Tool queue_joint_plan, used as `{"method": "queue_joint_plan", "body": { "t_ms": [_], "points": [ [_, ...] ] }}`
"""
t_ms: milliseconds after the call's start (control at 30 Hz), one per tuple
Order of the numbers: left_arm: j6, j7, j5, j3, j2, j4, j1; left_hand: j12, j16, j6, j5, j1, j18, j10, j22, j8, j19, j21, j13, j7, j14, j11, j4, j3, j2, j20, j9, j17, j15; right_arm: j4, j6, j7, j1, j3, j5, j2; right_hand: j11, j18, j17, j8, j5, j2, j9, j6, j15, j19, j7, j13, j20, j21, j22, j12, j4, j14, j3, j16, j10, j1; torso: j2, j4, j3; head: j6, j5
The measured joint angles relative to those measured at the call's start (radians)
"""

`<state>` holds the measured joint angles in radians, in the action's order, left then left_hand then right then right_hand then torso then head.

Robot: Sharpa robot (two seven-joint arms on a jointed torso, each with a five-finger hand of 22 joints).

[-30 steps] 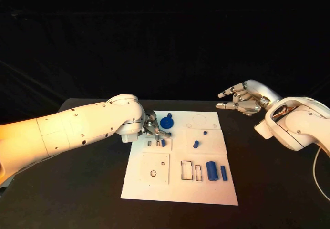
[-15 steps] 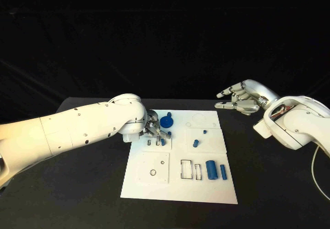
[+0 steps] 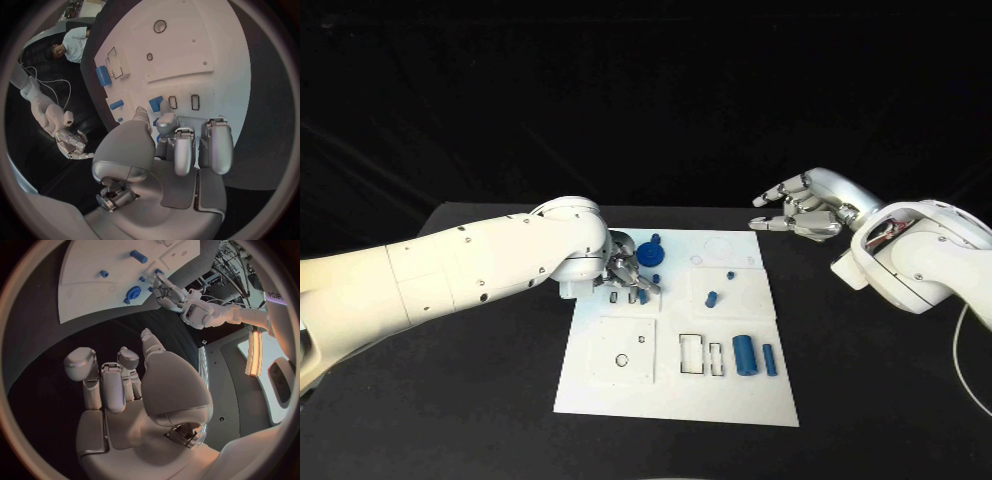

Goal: Assemble the parts on the task board

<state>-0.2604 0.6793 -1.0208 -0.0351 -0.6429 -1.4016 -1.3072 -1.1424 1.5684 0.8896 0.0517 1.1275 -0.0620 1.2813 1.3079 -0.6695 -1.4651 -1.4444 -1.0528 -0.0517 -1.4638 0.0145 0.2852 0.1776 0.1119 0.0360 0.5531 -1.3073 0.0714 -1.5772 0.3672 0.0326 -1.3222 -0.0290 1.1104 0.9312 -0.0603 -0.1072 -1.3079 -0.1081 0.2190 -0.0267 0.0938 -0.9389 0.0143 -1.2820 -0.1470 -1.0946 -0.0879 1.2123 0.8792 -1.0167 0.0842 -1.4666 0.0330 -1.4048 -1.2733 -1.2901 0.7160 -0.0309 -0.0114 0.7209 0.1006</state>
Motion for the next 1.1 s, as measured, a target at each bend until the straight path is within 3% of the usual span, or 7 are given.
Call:
{"method": "queue_joint_plan", "body": {
  "t_ms": [433, 633, 867, 1100],
  "points": [
    [-0.011, 0.000, 0.000, 0.000, -0.001, 0.002, 0.000, -0.004, 0.000, -0.013, 0.000, 0.055, 0.000, 0.000, 0.000, -0.015, 0.000, 0.000, -0.002, -0.001, 0.000, 0.000, -0.014, -0.009, 0.015, 0.000, 0.024, 0.000, 0.000, 0.002, -0.006, 0.004, 0.001, 0.000, 0.021, -0.002, 0.000, 0.000, 0.000, 0.000, 0.004, 0.000, 0.000, 0.000, 0.000, 0.000, 0.000, 0.000, 0.000, 0.000, -0.001, 0.000, 0.003, 0.000, 0.003, 0.000, 0.000, 0.000, 0.001, -0.0010, -0.0008, 0.004, 0.003],
    [-0.011, 0.000, -0.001, 0.000, -0.001, 0.003, 0.000, -0.004, 0.000, -0.027, 0.000, 0.146, 0.000, 0.000, 0.000, -0.019, 0.000, 0.000, -0.001, 0.005, -0.004, 0.000, -0.067, -0.061, 0.040, 0.000, 0.038, -0.001, 0.004, 0.003, -0.009, 0.005, 0.001, -0.001, 0.022, -0.003, 0.000, 0.000, 0.000, 0.000, 0.004, 0.000, 0.000, 0.000, 0.000, 0.000, 0.000, 0.000, 0.000, 0.000, -0.001, 0.000, 0.003, 0.000, 0.003, 0.000, 0.000, 0.000, 0.001, -0.0014, -0.0008, 0.007, 0.003],
    [-0.011, -0.001, 0.000, 0.002, 0.000, 0.004, -0.002, 0.004, 0.000, -0.041, -0.003, 0.215, 0.000, -0.006, 0.000, -0.019, -0.004, 0.000, 0.004, 0.005, 0.000, 0.005, -0.125, -0.119, 0.034, -0.004, 0.041, -0.001, 0.007, 0.003, -0.011, 0.006, 0.001, -0.001, 0.022, -0.005, 0.000, 0.000, 0.000, 0.000, 0.004, 0.000, 0.000, 0.000, 0.000, 0.000, 0.000, 0.000, 0.000, 0.000, -0.001, 0.000, 0.003, 0.000, 0.003, 0.000, 0.000, 0.000, 0.001, -0.0012, -0.0009, 0.009, 0.001],
    [-0.012, -0.003, 0.002, 0.002, 0.001, 0.006, -0.003, 0.013, 0.000, -0.043, -0.006, 0.235, 0.000, -0.006, 0.000, -0.006, -0.004, 0.000, 0.009, 0.004, 0.000, 0.005, -0.138, -0.155, 0.031, -0.004, 0.042, -0.001, 0.007, 0.005, -0.015, 0.007, 0.002, -0.001, 0.022, -0.006, 0.000, 0.000, 0.000, 0.000, 0.004, 0.000, 0.000, 0.000, 0.000, 0.000, 0.000, 0.000, 0.000, 0.000, -0.001, 0.000, 0.003, 0.000, 0.003, 0.000, 0.000, 0.000, 0.001, -0.0009, -0.0008, 0.011, 0.000]
  ]
}}
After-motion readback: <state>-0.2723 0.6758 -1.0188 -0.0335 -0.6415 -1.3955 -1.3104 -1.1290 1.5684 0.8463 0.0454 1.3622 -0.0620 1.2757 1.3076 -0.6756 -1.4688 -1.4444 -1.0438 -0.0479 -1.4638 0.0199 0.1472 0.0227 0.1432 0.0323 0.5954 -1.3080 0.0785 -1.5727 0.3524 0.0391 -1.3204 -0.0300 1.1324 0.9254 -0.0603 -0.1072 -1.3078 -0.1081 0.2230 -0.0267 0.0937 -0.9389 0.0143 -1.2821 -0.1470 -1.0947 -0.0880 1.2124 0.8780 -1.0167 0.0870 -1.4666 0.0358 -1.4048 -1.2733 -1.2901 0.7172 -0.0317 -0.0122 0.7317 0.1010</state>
